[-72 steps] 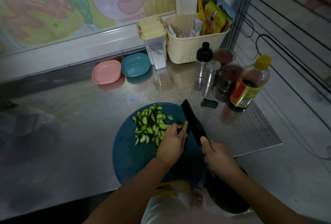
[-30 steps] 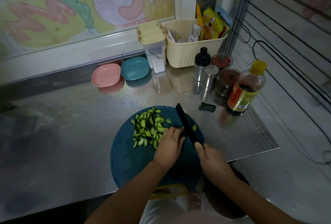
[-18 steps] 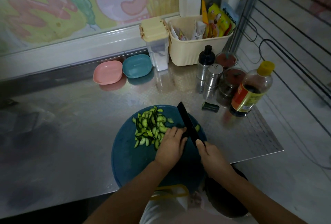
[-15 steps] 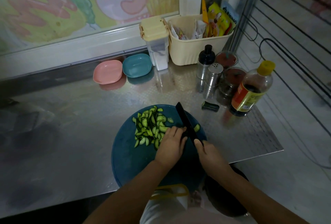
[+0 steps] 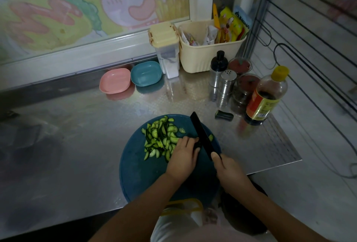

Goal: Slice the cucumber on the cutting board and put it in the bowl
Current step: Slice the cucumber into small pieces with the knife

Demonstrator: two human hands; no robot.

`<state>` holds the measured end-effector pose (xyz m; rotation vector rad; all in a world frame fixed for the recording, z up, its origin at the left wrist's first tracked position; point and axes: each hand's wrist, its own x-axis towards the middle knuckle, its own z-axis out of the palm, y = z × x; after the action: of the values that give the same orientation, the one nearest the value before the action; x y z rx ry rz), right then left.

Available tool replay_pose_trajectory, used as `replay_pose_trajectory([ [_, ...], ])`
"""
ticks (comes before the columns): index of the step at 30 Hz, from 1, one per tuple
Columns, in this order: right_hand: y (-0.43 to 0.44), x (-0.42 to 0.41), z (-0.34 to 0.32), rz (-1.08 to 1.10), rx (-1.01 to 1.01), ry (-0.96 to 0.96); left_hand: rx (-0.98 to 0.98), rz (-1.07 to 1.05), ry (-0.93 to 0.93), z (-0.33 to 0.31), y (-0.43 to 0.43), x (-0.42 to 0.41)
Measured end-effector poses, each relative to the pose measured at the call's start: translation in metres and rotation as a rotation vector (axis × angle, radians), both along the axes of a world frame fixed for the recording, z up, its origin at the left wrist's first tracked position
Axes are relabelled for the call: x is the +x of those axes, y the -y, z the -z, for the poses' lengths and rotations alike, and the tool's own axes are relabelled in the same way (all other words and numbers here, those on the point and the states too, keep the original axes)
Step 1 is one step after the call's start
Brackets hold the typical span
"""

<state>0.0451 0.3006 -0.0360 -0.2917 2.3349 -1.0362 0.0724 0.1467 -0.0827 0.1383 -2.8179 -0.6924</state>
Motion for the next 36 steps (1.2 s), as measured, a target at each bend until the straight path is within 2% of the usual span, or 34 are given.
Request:
replay_pose_trajectory([
  [18, -0.002, 0.003, -0.002, 0.029, -0.068, 0.023, -0.012, -0.019, -0.002, 0.003, 0.000, -0.001],
  [36, 0.013, -0.002, 0.009, -0.005, 0.016, 0.010, 0.003, -0.026, 0.045, 0.002, 0.001, 0.002],
])
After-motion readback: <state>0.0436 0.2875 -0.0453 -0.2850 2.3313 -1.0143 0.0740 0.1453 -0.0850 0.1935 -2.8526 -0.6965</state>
